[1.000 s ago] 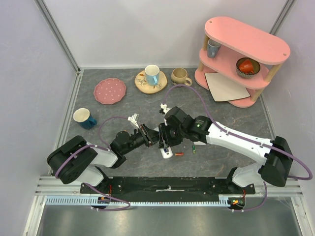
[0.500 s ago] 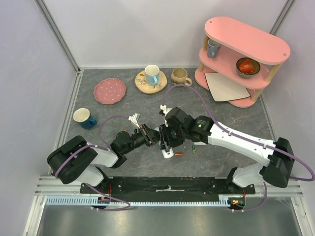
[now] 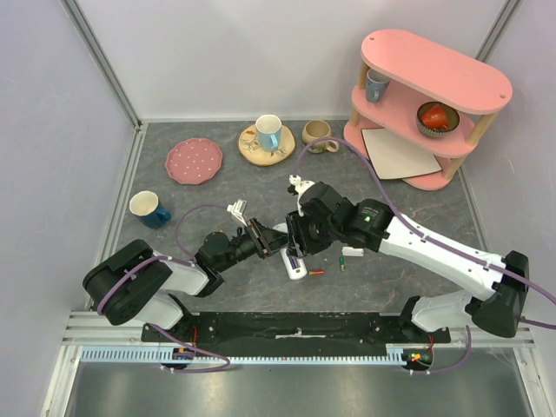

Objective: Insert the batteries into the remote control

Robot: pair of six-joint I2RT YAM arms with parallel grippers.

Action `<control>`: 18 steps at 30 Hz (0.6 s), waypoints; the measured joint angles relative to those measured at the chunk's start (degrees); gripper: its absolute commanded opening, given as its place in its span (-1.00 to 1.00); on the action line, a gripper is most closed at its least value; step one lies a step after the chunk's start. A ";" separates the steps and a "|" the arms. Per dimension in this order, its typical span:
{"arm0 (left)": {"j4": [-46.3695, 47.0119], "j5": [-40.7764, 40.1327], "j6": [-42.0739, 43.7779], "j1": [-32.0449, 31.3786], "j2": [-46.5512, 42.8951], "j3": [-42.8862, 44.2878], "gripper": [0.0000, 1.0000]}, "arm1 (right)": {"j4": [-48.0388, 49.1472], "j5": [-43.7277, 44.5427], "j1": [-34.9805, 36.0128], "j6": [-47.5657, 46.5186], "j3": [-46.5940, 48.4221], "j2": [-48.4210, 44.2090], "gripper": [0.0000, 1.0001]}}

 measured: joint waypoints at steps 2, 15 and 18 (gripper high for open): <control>0.02 0.00 0.00 0.00 0.00 0.02 -0.96 | 0.02 0.66 -0.31 0.00 0.09 -1.18 0.03; 0.02 2.34 -1.64 0.37 -1.31 1.46 -0.96 | 23.28 0.33 -7.13 6.99 -22.95 -22.80 0.56; 0.28 3.87 -2.21 1.03 -1.99 2.27 -0.96 | 29.88 -3.87 -9.60 8.31 -26.53 -23.82 0.54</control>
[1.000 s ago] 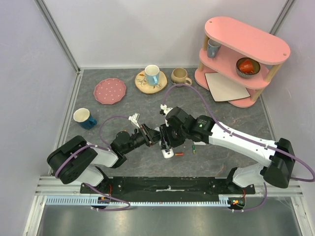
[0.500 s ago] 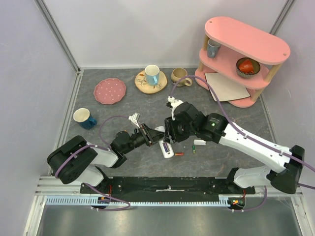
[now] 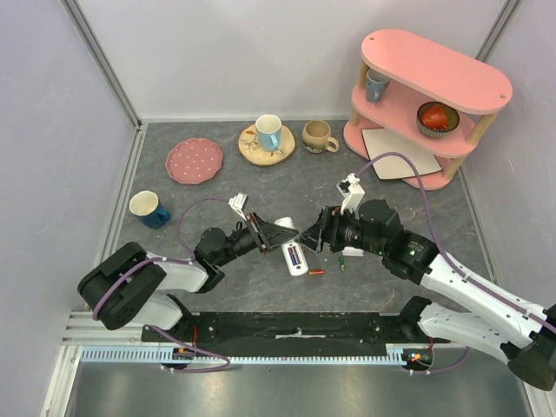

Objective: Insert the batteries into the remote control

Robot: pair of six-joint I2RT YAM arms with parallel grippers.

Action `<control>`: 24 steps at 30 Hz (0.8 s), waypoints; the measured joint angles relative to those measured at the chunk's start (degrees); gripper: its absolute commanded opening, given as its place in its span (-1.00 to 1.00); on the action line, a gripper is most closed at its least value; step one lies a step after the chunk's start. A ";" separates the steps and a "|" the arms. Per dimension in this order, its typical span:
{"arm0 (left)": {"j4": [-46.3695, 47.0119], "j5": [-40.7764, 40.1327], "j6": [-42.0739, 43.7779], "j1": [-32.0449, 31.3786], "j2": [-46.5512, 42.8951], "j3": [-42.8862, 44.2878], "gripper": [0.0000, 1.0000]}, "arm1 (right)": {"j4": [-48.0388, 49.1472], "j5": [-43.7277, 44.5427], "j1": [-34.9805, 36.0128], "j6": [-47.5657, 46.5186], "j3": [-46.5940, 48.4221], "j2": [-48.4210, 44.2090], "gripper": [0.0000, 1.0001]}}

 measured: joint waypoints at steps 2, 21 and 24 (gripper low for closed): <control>0.20 0.74 -0.61 0.57 -0.31 0.28 -0.96 | 4.07 -2.91 -0.37 1.11 -2.86 -0.85 0.53; 0.09 3.93 -2.84 2.34 -0.52 1.62 -0.96 | 17.38 -14.03 -0.81 3.54 -9.11 -1.05 0.45; -0.07 4.07 -2.86 2.54 -0.52 1.68 -0.96 | 17.64 -14.03 -0.83 3.52 -9.40 -0.90 0.46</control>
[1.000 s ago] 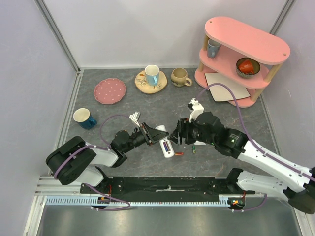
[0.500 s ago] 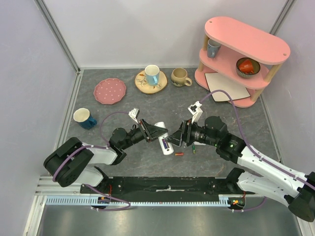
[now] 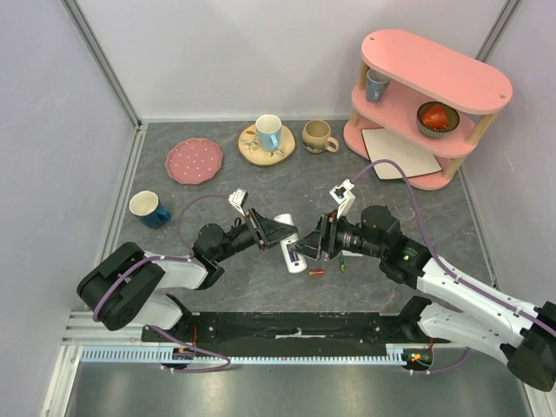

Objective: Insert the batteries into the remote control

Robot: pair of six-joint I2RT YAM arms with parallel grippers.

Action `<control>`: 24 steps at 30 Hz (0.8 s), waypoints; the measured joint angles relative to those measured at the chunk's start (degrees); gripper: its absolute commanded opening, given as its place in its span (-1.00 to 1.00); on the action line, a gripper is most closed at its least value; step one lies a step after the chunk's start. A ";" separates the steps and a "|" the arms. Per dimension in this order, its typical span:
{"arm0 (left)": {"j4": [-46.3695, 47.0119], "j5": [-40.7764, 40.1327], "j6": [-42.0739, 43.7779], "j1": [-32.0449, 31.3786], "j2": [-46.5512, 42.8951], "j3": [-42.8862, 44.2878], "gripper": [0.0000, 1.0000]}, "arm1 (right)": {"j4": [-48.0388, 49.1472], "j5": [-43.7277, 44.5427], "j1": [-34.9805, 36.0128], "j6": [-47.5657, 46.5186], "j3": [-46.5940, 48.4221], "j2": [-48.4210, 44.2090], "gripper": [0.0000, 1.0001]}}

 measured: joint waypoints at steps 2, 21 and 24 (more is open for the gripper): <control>-0.07 0.22 0.00 0.00 0.00 0.02 -0.96 | 0.09 0.00 -0.15 0.00 -0.15 0.31 0.49; 0.22 0.92 -0.11 0.07 -0.59 0.57 -0.96 | -0.81 -2.51 -0.17 -0.48 -2.47 0.85 0.35; 0.24 0.94 -0.11 0.07 -0.83 0.57 -0.96 | -0.90 -2.86 -0.17 -0.48 -2.51 1.22 0.34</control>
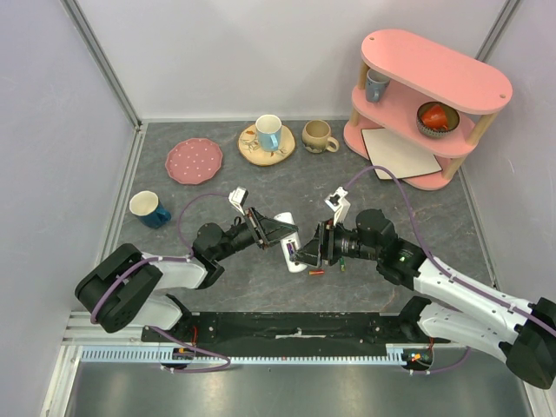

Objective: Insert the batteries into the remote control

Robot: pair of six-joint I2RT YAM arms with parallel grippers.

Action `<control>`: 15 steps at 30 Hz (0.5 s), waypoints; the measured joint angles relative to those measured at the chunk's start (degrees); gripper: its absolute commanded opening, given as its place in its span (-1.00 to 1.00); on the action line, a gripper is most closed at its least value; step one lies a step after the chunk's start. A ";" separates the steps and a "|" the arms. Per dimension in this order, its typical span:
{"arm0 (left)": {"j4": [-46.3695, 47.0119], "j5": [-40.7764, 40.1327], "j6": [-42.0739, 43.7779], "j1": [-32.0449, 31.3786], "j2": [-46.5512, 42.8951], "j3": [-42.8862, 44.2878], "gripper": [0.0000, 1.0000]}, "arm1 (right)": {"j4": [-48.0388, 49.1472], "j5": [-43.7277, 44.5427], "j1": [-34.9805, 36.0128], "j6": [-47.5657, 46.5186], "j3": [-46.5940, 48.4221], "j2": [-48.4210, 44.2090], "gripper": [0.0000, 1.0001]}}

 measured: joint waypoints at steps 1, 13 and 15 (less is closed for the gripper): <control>-0.02 0.02 -0.02 0.00 -0.09 0.02 -0.96 | 0.02 -0.07 0.00 0.02 -0.09 0.04 0.34; 0.00 0.17 -0.04 0.00 -0.46 0.09 -0.96 | 2.10 1.01 0.00 2.23 -1.33 0.07 0.33; -0.02 0.17 -0.04 0.00 -0.50 0.09 -0.96 | 2.56 1.22 0.00 2.80 -1.57 0.07 0.31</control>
